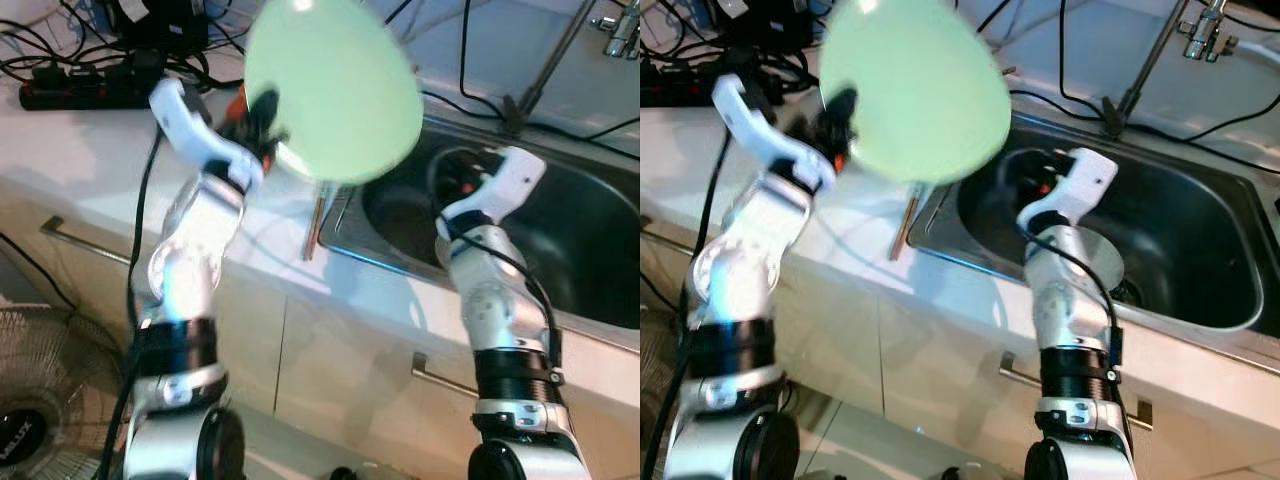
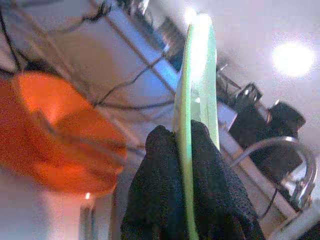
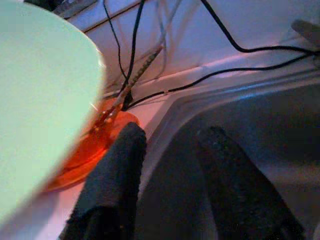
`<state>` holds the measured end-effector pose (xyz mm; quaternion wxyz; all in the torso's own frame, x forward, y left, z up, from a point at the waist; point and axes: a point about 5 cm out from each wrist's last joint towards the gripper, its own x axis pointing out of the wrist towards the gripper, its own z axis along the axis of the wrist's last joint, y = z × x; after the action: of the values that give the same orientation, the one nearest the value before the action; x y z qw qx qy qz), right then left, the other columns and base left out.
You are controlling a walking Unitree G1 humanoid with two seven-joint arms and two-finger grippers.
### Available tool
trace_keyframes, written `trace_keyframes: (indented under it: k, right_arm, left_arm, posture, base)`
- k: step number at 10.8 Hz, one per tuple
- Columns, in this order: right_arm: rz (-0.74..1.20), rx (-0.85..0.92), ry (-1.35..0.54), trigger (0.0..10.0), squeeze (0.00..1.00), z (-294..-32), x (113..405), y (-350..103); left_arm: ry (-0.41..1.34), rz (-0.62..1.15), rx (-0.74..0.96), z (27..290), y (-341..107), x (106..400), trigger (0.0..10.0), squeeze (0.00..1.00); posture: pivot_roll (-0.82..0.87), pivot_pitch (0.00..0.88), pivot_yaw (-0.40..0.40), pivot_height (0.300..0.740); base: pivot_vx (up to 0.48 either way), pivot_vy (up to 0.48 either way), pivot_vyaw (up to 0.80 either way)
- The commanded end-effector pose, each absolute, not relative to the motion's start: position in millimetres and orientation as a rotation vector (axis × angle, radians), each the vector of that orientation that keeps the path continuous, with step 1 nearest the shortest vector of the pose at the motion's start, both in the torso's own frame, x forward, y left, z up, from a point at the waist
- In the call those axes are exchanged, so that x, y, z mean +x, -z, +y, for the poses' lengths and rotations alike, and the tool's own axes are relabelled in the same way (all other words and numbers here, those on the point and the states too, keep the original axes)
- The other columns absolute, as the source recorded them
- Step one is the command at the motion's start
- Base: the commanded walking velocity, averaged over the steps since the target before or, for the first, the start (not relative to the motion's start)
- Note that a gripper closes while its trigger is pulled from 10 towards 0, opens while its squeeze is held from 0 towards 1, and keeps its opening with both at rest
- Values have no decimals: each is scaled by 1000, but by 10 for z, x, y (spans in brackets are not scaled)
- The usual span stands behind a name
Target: Kitchen organization
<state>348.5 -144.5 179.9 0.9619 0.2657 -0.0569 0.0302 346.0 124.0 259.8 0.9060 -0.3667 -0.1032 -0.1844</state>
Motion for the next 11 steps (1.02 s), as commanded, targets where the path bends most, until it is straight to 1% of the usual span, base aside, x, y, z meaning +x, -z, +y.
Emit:
trace_keyframes:
  k: [1,3,5,6,9,11]
  right_arm:
    - [-118,560,-42,10000,1000,-1517,3474,-1818]
    - [-97,788,-57,10000,1000,-1509,3442,-1799]
    - [-97,890,-103,10000,1000,-1454,3431,-1823]
    - [-105,968,-144,10000,0,-1407,3422,-1865]
    - [-103,1089,-210,10000,0,-1334,3391,-1904]
    - [-119,1112,-267,10000,0,-1293,3364,-1964]
  left_arm:
    - [411,-281,-753,1204,-2744,3472,10000,0]
    - [406,-293,-747,1212,-2738,3482,10000,0]
    - [413,-285,-742,1177,-2709,3474,10000,0]
    - [424,-275,-742,1143,-2694,3469,10000,0]
    - [463,-239,-738,1027,-2642,3459,10000,0]
    - [505,-208,-739,934,-2617,3442,10000,0]
  posture:
    - [-71,18,-96,740]
    - [-69,15,-94,740]
    - [-66,11,-96,740]
    - [-68,5,-95,740]
    - [-67,6,-93,740]
    - [-64,14,-91,740]
  base:
    - [0,0,0]
    - [0,0,0]
    - [0,0,0]
    - [0,0,0]
    - [0,0,0]
    - [0,0,0]
